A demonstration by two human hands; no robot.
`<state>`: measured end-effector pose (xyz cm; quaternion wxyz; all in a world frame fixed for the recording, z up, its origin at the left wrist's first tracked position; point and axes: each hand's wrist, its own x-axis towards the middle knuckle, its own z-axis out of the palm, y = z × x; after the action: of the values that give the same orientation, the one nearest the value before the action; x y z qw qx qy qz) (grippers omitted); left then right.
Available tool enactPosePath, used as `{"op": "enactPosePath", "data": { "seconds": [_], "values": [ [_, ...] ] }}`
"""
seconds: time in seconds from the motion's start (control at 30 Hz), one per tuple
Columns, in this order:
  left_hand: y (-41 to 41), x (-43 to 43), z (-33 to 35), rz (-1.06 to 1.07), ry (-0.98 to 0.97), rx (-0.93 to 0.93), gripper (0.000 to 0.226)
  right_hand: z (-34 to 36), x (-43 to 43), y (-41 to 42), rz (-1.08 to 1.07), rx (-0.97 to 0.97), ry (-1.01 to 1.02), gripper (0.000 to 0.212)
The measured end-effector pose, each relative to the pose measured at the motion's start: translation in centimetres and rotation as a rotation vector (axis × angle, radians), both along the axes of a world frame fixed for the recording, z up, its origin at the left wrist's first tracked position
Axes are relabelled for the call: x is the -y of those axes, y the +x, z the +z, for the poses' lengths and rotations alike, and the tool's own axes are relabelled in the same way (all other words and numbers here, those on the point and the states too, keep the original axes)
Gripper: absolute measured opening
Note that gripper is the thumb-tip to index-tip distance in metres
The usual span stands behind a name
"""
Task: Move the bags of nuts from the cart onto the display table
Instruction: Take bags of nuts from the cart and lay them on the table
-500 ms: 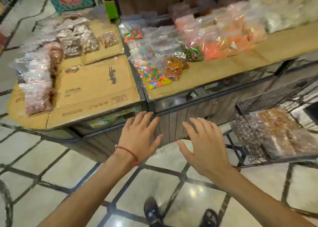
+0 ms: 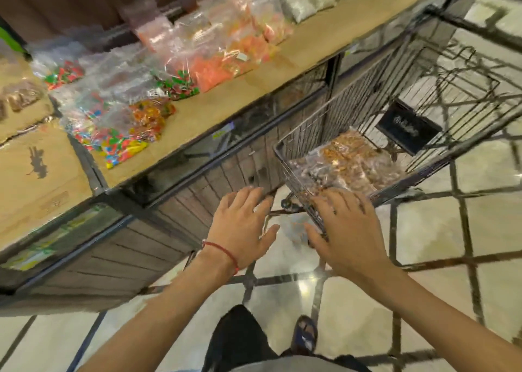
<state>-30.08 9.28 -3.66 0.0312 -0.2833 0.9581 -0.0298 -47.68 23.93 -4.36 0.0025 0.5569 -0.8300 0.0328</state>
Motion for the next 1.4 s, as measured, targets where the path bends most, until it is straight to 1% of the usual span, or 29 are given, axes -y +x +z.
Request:
{"op": "enactPosePath", "data": {
  "seconds": [0.07,0.17,0.27,0.37,0.5,0.6,0.77,0.9,1.07,1.17,1.3,1.4],
  "values": [
    [-2.9,0.1,-0.4,-0.039,0.008,0.030,0.058,-0.4,-0.8,-2.6,-0.037,-0.007,-0.015,0.060],
    [-6.8,1.1,-1.0,-0.081,0.048,0.050,0.060,-1.1,-0.8,-6.0,-0.097,-0.006,0.015,0.055],
    [-10.8,2.8,-1.6,-0.142,0.106,0.036,0.058,-1.7,0.8,-9.2,-0.174,0.017,-0.010,0.057],
    [-15.2,5.5,-2.2,-0.200,0.102,0.023,0.060,-2.1,3.3,-12.4,-0.223,-0.013,-0.022,0.056],
    [-20.8,10.1,-3.0,-0.272,0.134,0.061,0.066,-2.5,6.6,-16.5,-0.288,-0.035,0.038,0.056],
    [-24.1,13.2,-3.5,-0.279,0.157,0.047,0.062,-3.2,9.3,-19.6,-0.313,-0.046,0.099,0.057],
    [-28.6,17.7,-5.2,-0.284,0.179,0.097,0.061,-4.4,12.6,-24.0,-0.349,-0.041,0.164,0.058],
    [-31.1,19.7,-6.9,-0.267,0.191,0.113,0.053,-5.6,13.9,-27.2,-0.318,-0.007,0.186,0.058],
    [-34.0,20.1,-9.4,-0.210,0.224,0.086,0.053,-8.1,14.9,-32.1,-0.202,0.032,0.201,0.059],
    [-35.7,19.7,-11.1,-0.119,0.219,0.093,0.054,-10.1,15.6,-35.6,-0.106,0.086,0.173,0.058],
    [-37.3,18.1,-13.3,0.035,0.266,0.078,0.058,-12.9,16.5,-40.1,0.051,0.100,0.224,0.057],
    [-38.1,16.7,-15.2,0.117,0.263,0.113,0.062,-14.9,17.1,-42.8,0.123,0.116,0.221,0.053]
  ]
}}
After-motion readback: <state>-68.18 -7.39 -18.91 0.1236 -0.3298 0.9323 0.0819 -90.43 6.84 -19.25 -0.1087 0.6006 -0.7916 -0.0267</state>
